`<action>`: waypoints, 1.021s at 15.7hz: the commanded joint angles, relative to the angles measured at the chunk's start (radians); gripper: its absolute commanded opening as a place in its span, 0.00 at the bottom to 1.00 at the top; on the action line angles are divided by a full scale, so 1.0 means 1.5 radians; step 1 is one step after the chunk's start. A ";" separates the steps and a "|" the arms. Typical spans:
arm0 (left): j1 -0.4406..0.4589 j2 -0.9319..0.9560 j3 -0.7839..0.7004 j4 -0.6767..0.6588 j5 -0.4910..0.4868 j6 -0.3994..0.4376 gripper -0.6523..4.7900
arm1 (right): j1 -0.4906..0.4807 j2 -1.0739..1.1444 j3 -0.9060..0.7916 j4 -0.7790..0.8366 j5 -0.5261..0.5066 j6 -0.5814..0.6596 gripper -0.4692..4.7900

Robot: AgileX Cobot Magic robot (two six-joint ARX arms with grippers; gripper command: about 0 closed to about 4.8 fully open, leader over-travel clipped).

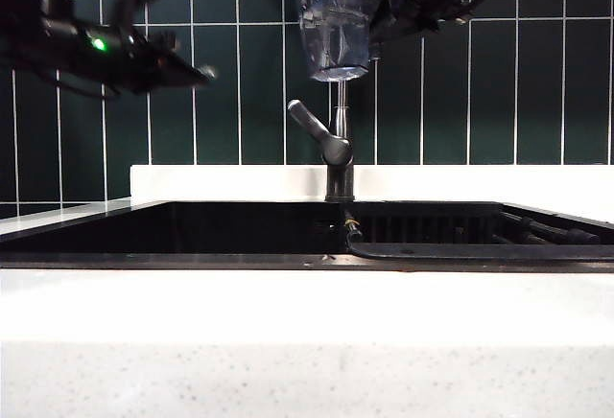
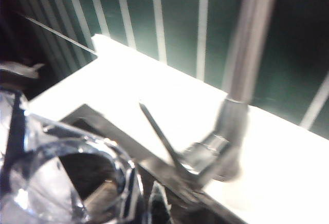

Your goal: Pick up the mug next to the sink, go to the faucet to get some water, pour the water into the sink, and finally put the mug back to its place.

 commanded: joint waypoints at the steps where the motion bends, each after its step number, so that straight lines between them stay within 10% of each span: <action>1: -0.028 -0.131 -0.143 0.039 -0.139 0.002 0.11 | -0.002 -0.011 -0.021 0.076 0.024 -0.003 0.08; 8: -0.118 -0.326 -0.314 0.040 -0.247 0.016 0.11 | -0.017 -0.129 -0.299 0.315 0.135 -0.006 0.08; 16: -0.118 -0.450 -0.384 -0.008 -0.230 -0.001 0.11 | -0.023 -0.219 -0.352 0.181 0.329 -0.376 0.08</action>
